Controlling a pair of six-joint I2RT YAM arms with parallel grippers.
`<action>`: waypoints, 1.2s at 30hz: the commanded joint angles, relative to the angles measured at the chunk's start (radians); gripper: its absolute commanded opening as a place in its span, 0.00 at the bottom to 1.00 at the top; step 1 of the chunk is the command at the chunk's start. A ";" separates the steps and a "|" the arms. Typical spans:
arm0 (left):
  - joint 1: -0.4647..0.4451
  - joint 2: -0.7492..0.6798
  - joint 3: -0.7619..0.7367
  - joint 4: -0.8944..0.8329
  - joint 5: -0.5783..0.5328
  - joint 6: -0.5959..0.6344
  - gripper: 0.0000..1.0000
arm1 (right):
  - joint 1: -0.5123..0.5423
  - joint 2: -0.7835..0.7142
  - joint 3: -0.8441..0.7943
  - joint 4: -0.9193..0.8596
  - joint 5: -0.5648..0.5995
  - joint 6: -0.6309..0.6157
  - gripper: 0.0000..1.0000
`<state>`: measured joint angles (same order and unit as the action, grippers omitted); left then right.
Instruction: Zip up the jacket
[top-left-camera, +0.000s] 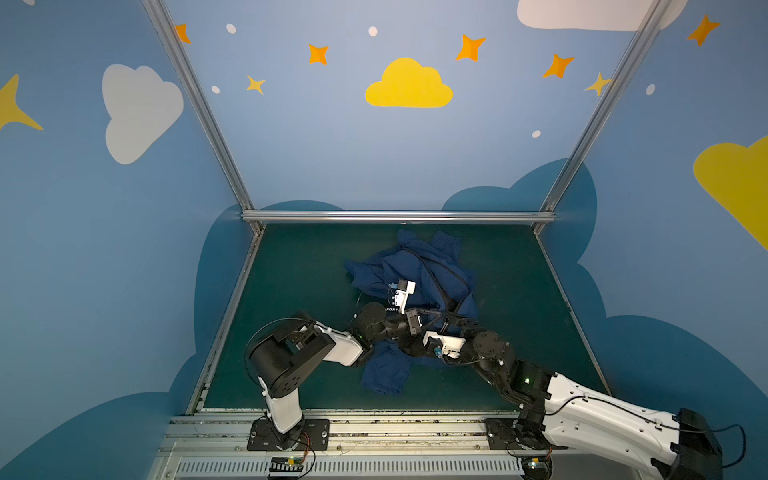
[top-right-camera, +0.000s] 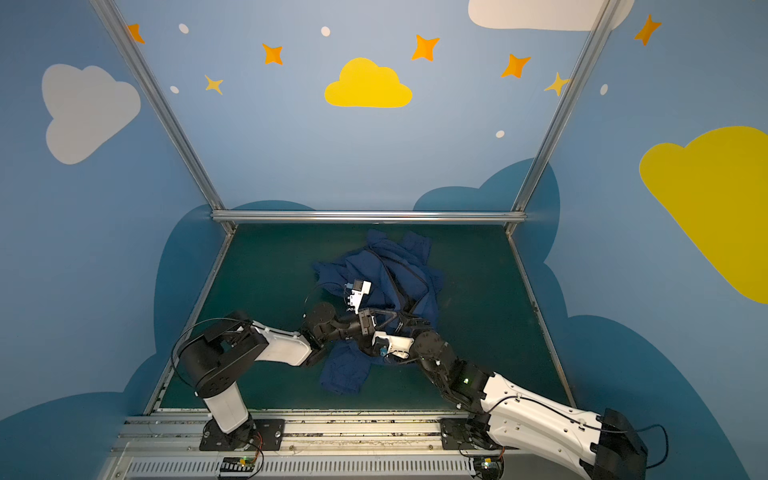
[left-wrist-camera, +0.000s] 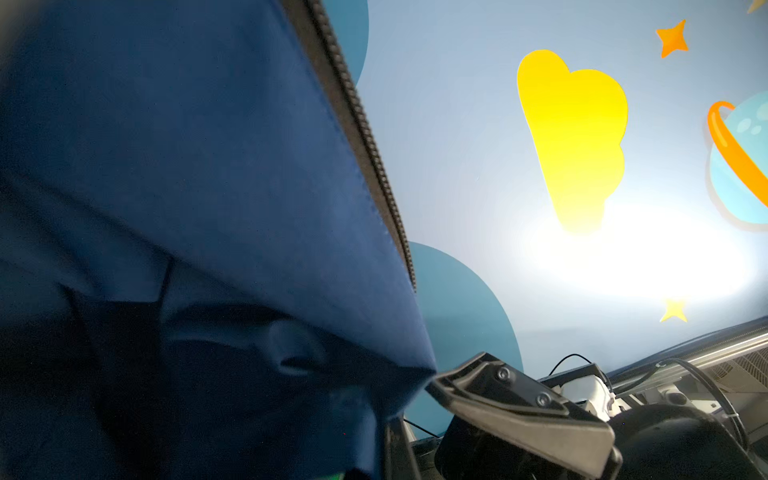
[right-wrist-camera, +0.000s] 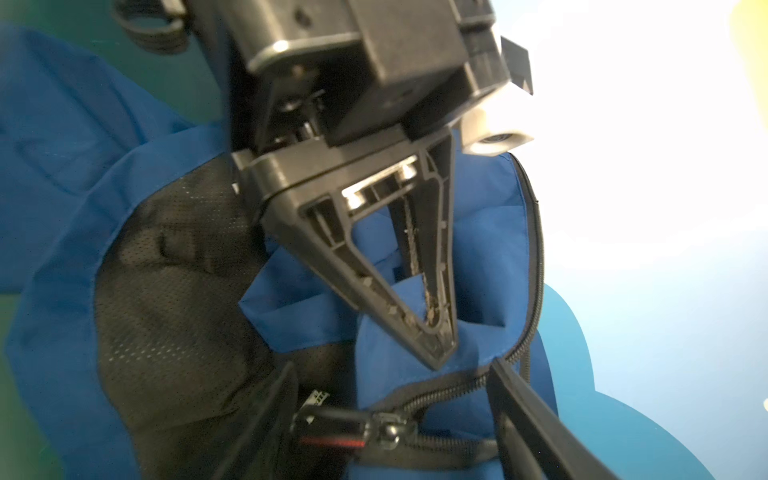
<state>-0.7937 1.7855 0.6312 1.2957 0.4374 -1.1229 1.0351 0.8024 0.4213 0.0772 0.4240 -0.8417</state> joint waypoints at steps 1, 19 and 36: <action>0.025 -0.030 0.006 0.026 0.001 0.004 0.03 | -0.006 -0.036 0.073 -0.106 -0.063 0.073 0.73; 0.183 -0.161 -0.056 -0.057 0.090 0.034 0.03 | 0.022 0.305 0.491 -0.280 -0.246 0.273 0.73; 0.264 -0.294 -0.191 -0.099 0.103 0.049 0.03 | 0.008 0.636 1.063 -0.348 -0.318 0.570 0.83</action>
<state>-0.5346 1.5154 0.4442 1.2015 0.5312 -1.0988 1.0695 1.3483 1.2732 -0.2417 0.1577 -0.4400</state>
